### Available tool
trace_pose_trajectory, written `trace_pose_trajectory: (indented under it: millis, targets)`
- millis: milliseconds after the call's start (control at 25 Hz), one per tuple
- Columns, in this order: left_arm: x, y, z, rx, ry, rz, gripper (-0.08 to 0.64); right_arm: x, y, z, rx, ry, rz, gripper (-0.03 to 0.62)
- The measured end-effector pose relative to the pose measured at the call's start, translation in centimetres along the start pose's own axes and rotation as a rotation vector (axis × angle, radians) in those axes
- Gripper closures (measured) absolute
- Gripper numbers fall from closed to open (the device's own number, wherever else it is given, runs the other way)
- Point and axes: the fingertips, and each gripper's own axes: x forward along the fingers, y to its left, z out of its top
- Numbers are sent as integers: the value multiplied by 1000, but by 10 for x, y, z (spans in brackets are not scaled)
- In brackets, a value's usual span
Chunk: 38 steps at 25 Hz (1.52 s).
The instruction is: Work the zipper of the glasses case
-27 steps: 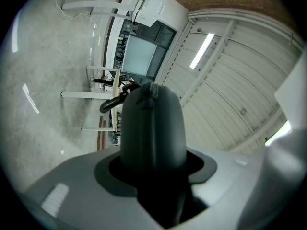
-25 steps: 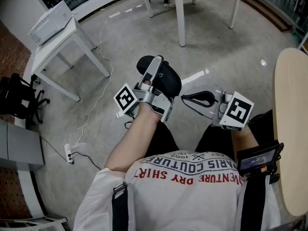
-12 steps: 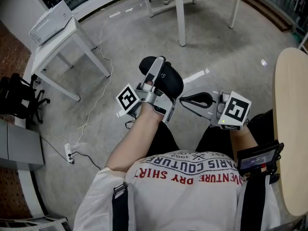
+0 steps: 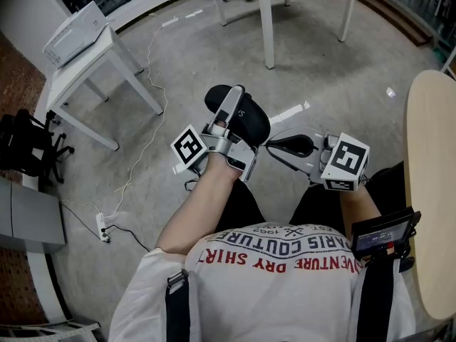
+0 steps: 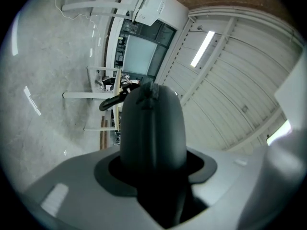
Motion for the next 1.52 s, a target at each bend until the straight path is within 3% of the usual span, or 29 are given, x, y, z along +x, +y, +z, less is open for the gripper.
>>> trace_pose_trajectory:
  millis: [80,200,400,480,640,760,840,1080,1520]
  targets:
    - [1,-6,-5,59,52,-12,310,-2,-2,2,22,-14,-1,577]
    - [1,-18,-12,208,146,-31,310,-10,-9,7,41,-43,-20,577]
    - [-11,-23,-22,464,305,-22,310,-30,-30,13,56,-86,-122,584]
    - [-19,-18,-27,659,388,21,310,-35,-40,12,60,-93,-179,592]
    - [-31,5,-46,1139,596,165,310,-43,-60,7,58,-69,-313,592]
    - [-39,20,-60,1350,707,237,310,-45,-66,5,74,-67,-350,592]
    - [-43,27,-67,1392,745,261,310,-46,-68,3,83,-66,-361,591]
    - [-50,42,-72,1385,784,291,310,-45,-71,-8,105,-43,-371,592]
    - [-49,41,-70,1359,764,289,310,-42,-70,-12,114,-29,-360,592]
